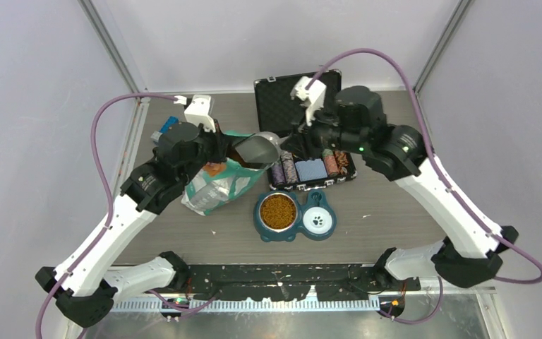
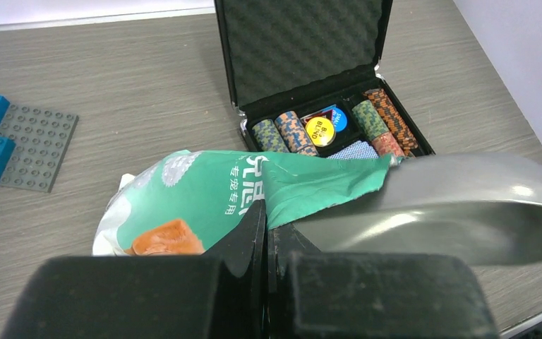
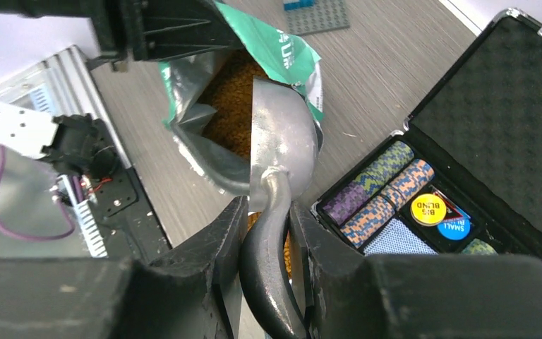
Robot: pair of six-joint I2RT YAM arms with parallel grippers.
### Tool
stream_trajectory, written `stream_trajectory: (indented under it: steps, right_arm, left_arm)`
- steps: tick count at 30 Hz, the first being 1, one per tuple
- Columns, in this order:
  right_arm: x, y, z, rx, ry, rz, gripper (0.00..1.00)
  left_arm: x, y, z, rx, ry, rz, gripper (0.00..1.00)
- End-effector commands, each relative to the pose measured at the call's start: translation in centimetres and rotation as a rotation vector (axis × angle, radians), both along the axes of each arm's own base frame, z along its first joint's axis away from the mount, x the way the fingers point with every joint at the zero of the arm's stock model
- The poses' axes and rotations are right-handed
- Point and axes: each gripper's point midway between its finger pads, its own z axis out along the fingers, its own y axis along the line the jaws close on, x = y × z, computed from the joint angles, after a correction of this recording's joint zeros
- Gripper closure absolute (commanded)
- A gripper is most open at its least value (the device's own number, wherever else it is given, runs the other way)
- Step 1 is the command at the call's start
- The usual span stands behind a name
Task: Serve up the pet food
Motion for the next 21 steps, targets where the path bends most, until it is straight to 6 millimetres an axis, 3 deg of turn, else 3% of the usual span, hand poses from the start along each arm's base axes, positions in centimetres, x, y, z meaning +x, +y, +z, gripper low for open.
stream_trajectory:
  steps: [1,4,5,6,7,8,17,21]
  right_arm:
    - [3.1,1.3,0.9,-0.029,-0.046,-0.164,0.95]
    - [4.7,2.2,-0.9,-0.095,-0.023,-0.320,0.95]
    - [4.4,2.5,-1.2,-0.118,-0.017,-0.337,0.95]
    - [5.1,2.4,-2.9,-0.174,0.013,-0.403,0.95]
    - [5.1,2.8,-2.8,-0.175,0.019,-0.413,0.95]
    - [5.5,3.1,-4.2,-0.211,0.049,-0.442,0.95]
    - [6.5,6.5,-8.7,-0.266,0.151,-0.463,0.95]
    - [6.1,7.3,-9.2,-0.237,0.187,-0.444,0.95]
  left_arm:
    - [0.1,-0.7,3.0,-0.075,-0.058,-0.018,1.00]
    - [0.0,-0.8,3.0,-0.079,-0.056,-0.025,1.00]
    - [0.0,-0.8,3.1,-0.081,-0.057,-0.028,1.00]
    - [-0.1,-0.9,3.1,-0.084,-0.057,-0.033,1.00]
    - [-0.1,-1.0,3.1,-0.085,-0.056,-0.037,1.00]
    - [-0.1,-1.1,3.1,-0.087,-0.054,-0.039,1.00]
    - [-0.2,-1.3,2.8,-0.092,-0.045,-0.043,1.00]
    - [-0.4,-1.2,2.9,-0.097,-0.051,-0.040,1.00]
